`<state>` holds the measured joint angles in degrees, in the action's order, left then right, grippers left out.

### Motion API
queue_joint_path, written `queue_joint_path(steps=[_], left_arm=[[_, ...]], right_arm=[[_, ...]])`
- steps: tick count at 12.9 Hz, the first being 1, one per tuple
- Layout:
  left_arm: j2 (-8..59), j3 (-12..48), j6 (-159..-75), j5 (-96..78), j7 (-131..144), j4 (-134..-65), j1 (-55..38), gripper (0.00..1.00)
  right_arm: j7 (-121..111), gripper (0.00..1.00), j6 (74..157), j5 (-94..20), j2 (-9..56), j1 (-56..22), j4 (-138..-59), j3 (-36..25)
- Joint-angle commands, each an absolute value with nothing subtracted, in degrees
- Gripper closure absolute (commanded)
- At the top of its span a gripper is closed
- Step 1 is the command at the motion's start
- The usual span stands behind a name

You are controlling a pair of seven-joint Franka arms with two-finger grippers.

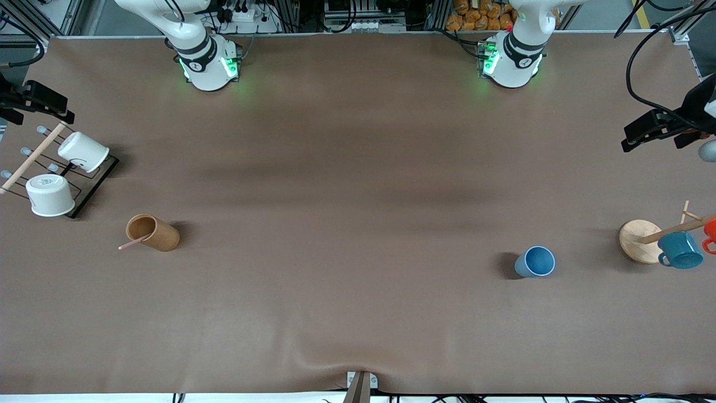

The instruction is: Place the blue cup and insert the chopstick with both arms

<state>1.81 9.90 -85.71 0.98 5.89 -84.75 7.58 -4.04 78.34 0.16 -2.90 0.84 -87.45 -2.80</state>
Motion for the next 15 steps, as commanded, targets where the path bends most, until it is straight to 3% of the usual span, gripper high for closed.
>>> queue_joint_path(steps=[1,5,7,11,15], left_arm=[[1.5,9.4,-85.3,0.1,4.8,-84.9,8.0,0.00],[8.3,9.1,-86.4,0.4,3.9,-82.8,7.9,0.00],[12.7,9.0,-94.1,0.1,3.7,-83.1,8.3,0.00],[22.6,9.1,-106.4,0.1,3.7,-83.3,7.5,0.00],[30.9,9.5,-116.5,0.5,4.0,-84.1,6.6,0.00]], right_arm=[[-4.7,0.00,78.5,-0.8,-3.6,1.8,-88.2,-2.2],[-4.8,0.00,79.7,-0.8,-3.0,1.6,-88.2,-2.1],[-4.9,0.00,81.6,0.1,-0.1,1.3,-88.1,-2.1],[-4.8,0.00,93.5,0.9,11.9,1.2,-86.8,-2.1],[-4.2,0.00,99.4,8.3,22.5,0.6,-84.0,-2.1]])
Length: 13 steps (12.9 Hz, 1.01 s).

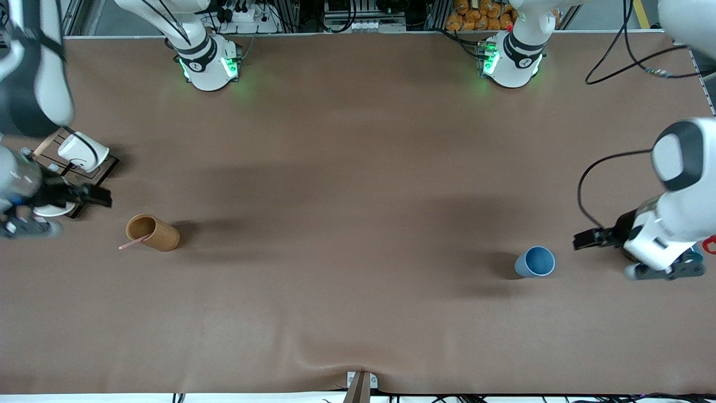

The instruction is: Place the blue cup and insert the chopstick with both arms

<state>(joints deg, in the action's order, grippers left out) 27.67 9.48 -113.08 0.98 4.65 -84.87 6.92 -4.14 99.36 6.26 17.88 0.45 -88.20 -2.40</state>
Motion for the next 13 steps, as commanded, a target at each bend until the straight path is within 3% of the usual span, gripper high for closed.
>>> queue_joint_path(steps=[1,3,6,8,11,13], left_arm=[[32.4,9.5,-118.1,0.6,4.0,-84.5,6.7,0.00],[34.4,9.4,-119.3,0.9,4.0,-85.8,6.7,0.00],[35.9,9.4,-121.6,0.9,4.5,-88.7,6.8,0.20],[36.5,9.2,-123.8,2.0,4.5,-90.3,6.7,0.43],[37.2,9.3,-124.2,4.0,5.0,-90.3,6.7,1.00],[37.0,9.3,-124.3,4.0,5.0,-90.0,6.5,1.00]], right_arm=[[-4.0,0.00,100.1,8.3,24.7,1.1,-83.2,-2.1],[-3.7,0.00,100.2,7.8,28.2,1.2,-82.2,-2.1],[1.5,0.00,100.5,7.6,31.2,0.6,-82.1,-2.0],[1.8,0.00,102.5,7.6,32.1,0.9,-82.1,-2.0],[2.2,0.00,104.6,5.5,34.0,1.2,-82.1,-2.0],[2.8,0.00,104.7,3.2,34.3,1.2,-82.1,-2.1]])
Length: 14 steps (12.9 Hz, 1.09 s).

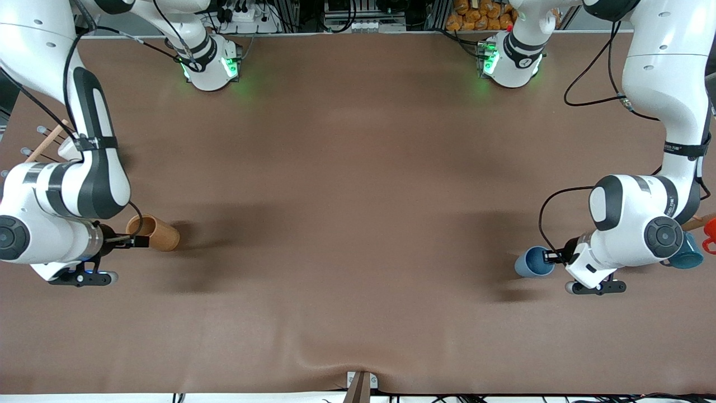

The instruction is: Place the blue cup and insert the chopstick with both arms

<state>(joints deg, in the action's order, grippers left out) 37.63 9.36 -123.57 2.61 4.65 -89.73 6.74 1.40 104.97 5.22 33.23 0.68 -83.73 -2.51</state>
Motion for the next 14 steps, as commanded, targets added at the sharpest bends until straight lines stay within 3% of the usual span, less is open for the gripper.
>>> queue_joint_path(steps=[1,3,6,7,14], left_arm=[[36.5,9.3,-124.3,4.1,5.0,-89.9,5.5,1.00],[33.7,9.4,-123.4,4.0,6.0,-89.9,2.4,1.00],[30.4,9.7,-118.6,4.0,14.1,-89.3,-7.3,1.00],[30.1,9.7,-118.4,4.0,17.1,-88.9,-10.6,1.00],[30.4,10.3,-117.4,4.0,47.9,-89.2,-33.0,1.00]], right_arm=[[3.5,0.00,104.7,3.0,34.3,1.3,-82.1,-2.1],[3.6,0.01,105.2,3.0,34.4,1.3,-82.1,-2.1],[3.6,0.42,107.0,2.5,35.2,3.3,-82.1,-2.1],[3.6,0.51,107.1,2.3,35.3,3.3,-82.1,-2.1],[3.7,0.53,106.7,1.2,35.1,2.7,-82.1,-2.0]])
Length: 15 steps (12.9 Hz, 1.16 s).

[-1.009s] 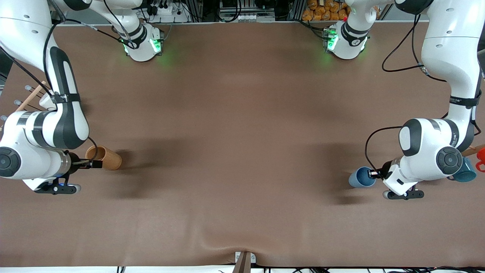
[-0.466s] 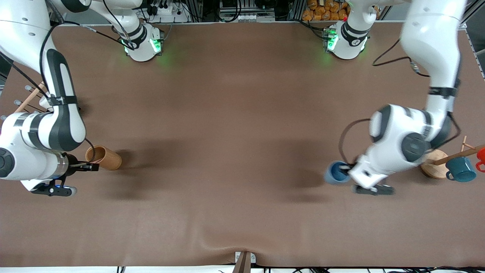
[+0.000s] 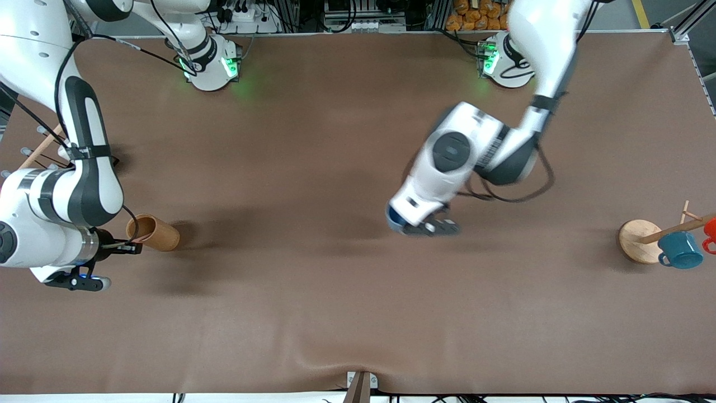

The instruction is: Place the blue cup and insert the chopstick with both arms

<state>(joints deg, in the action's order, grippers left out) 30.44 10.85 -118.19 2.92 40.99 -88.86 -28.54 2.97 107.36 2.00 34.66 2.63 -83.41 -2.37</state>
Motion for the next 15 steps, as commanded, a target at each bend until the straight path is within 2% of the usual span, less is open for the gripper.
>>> queue_joint_path(steps=[1,5,7,11,12,13,14,15], left_arm=[[30.8,10.2,-117.5,4.0,50.7,-89.5,-35.7,1.00],[32.7,10.3,-120.6,4.0,59.2,-90.4,-42.1,1.00],[34.4,10.2,-122.9,4.0,62.3,-90.6,-44.4,1.00],[35.3,10.2,-129.9,4.0,64.2,-94.8,-45.2,1.00],[35.3,10.2,-130.3,4.0,64.3,-95.2,-45.1,1.00],[35.2,10.2,-130.3,4.0,64.3,-95.2,-44.8,0.60],[35.0,10.2,-130.0,4.0,65.3,-95.1,-44.5,0.01],[34.4,10.0,-129.5,4.0,66.4,-94.7,-44.3,0.00]], right_arm=[[3.7,0.54,106.6,1.2,35.0,2.7,-82.1,-2.0],[3.7,0.58,106.3,1.2,34.9,2.7,-82.2,-2.0],[3.7,0.64,105.9,1.2,34.9,2.8,-82.3,-1.9],[3.5,0.99,105.1,1.1,34.9,2.9,-82.3,-1.9],[3.5,1.00,104.8,1.1,34.9,3.0,-82.4,-1.9],[3.4,1.00,104.3,0.6,34.8,2.9,-82.4,-1.9],[3.2,1.00,104.2,0.2,34.6,2.9,-82.4,-1.9],[3.1,1.00,103.7,0.1,34.5,3.0,-82.3,-1.9]])
